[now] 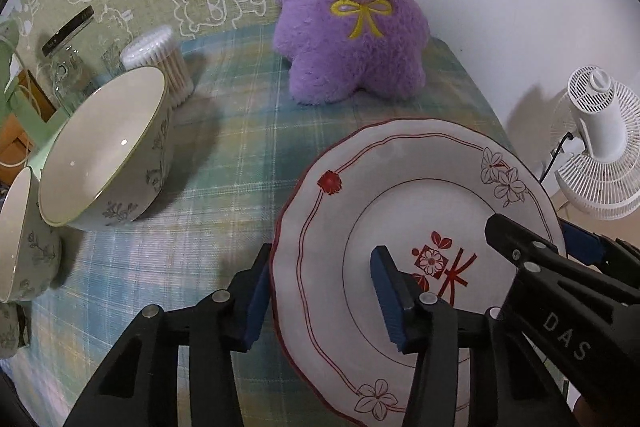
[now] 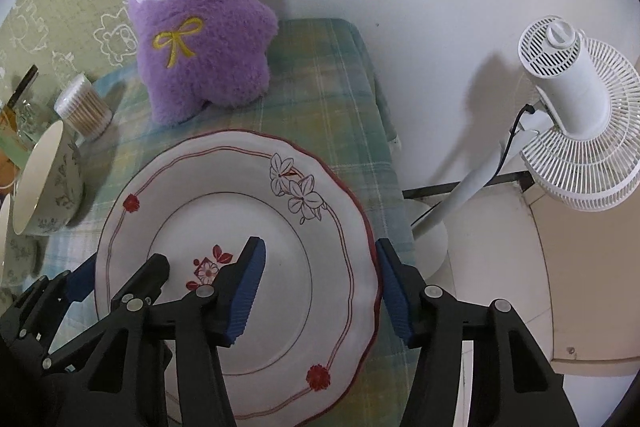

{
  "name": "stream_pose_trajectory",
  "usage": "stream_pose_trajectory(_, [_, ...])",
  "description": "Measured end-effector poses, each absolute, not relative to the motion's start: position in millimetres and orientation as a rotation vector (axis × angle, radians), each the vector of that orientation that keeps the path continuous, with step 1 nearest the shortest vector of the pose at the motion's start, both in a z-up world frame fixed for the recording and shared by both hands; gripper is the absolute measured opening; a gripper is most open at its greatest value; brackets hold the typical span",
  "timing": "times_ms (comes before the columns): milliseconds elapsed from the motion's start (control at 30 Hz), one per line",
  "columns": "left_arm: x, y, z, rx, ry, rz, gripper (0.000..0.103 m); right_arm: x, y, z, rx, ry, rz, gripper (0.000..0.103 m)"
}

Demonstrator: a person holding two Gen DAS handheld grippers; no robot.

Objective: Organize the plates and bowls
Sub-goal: 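Grasp the rim of the red-rimmed white plate with both grippers, then lift the red-rimmed plate with both grippers toward the plate stack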

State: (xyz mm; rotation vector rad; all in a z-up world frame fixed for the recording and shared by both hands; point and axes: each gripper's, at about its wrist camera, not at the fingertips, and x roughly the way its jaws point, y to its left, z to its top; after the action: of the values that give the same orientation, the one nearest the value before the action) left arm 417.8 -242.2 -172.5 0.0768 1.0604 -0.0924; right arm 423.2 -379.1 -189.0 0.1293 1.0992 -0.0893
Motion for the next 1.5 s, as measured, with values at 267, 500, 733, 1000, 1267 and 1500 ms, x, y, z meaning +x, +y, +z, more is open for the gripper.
stream_pose_trajectory(267, [421.3,-243.4,-171.6,0.071,1.082,-0.092,0.049,422.1,-378.0,-187.1,0.142,1.111,-0.115,0.057])
stream_pose_trajectory(500, [411.8,-238.2,-172.8,0.051,1.066,-0.086,0.049,408.0,-371.1,-182.9,0.127,1.077,-0.136,0.057])
stream_pose_trajectory(733, [406.7,-232.5,-171.4,0.028,1.052,-0.069,0.045,388.3,-365.7,-187.7,0.141,1.01,-0.14,0.057])
stream_pose_trajectory(1000, [397.0,-231.4,-167.9,0.037,1.054,-0.068,0.046,373.8,-362.3,-181.2,0.162,0.997,-0.157,0.056])
stream_pose_trajectory(1267, [376.0,-222.9,-148.4,0.032,1.019,-0.072,0.046,357.5,-355.0,-162.5,0.173,0.959,-0.157,0.056])
stream_pose_trajectory(1500, [356.6,-216.4,-136.2,0.042,0.994,-0.093,0.045,341.1,-347.2,-148.3,0.169,0.952,-0.176,0.056])
